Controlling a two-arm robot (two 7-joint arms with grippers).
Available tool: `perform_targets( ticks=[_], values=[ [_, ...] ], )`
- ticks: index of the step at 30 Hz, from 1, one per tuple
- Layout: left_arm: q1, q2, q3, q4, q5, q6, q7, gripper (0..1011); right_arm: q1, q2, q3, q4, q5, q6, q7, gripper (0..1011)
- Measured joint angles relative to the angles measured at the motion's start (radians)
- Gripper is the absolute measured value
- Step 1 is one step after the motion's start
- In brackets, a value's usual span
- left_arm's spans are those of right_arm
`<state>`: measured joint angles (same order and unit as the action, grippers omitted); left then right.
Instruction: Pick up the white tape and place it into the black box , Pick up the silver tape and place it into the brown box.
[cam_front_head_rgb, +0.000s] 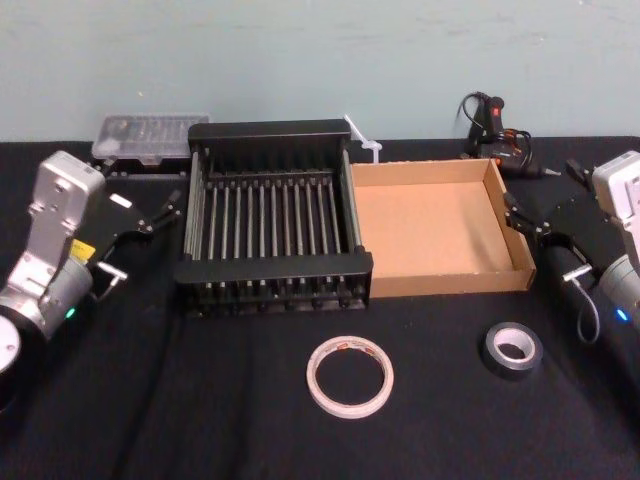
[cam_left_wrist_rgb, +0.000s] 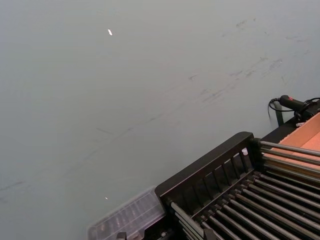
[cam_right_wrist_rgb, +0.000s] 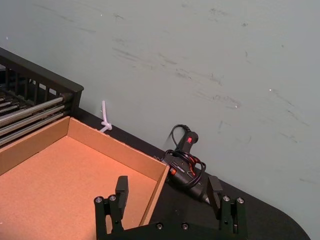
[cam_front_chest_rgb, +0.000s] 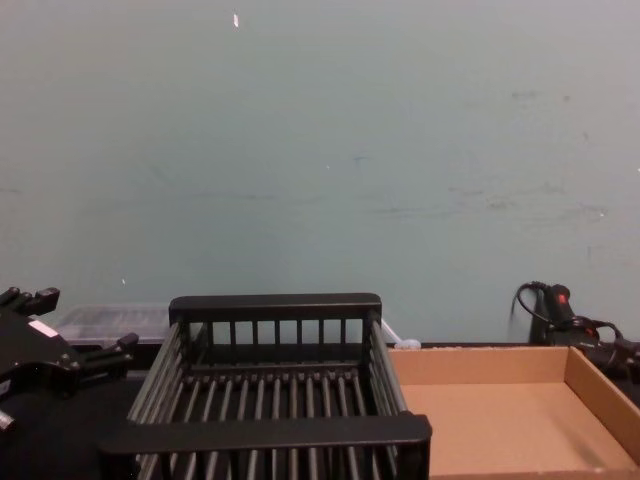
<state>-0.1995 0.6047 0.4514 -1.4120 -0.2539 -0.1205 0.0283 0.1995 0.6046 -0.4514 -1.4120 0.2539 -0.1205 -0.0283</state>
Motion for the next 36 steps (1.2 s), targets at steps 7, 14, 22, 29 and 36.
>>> perform_targets(
  ticks=[7, 14, 22, 29, 36],
  values=[
    [0.000, 0.000, 0.000, 0.000, 0.000, 0.000, 0.000, 1002, 0.000, 0.000, 0.000, 0.000, 0.000, 0.000, 0.000, 1002],
    [0.000, 0.000, 0.000, 0.000, 0.000, 0.000, 0.000, 1001, 0.000, 0.000, 0.000, 0.000, 0.000, 0.000, 0.000, 1002],
    [0.000, 0.000, 0.000, 0.000, 0.000, 0.000, 0.000, 1001, 0.000, 0.000, 0.000, 0.000, 0.000, 0.000, 0.000, 1002],
    [0.000, 0.000, 0.000, 0.000, 0.000, 0.000, 0.000, 1001, 0.000, 0.000, 0.000, 0.000, 0.000, 0.000, 0.000, 1002],
    [0.000, 0.000, 0.000, 0.000, 0.000, 0.000, 0.000, 1001, 0.000, 0.000, 0.000, 0.000, 0.000, 0.000, 0.000, 1002]
  ],
)
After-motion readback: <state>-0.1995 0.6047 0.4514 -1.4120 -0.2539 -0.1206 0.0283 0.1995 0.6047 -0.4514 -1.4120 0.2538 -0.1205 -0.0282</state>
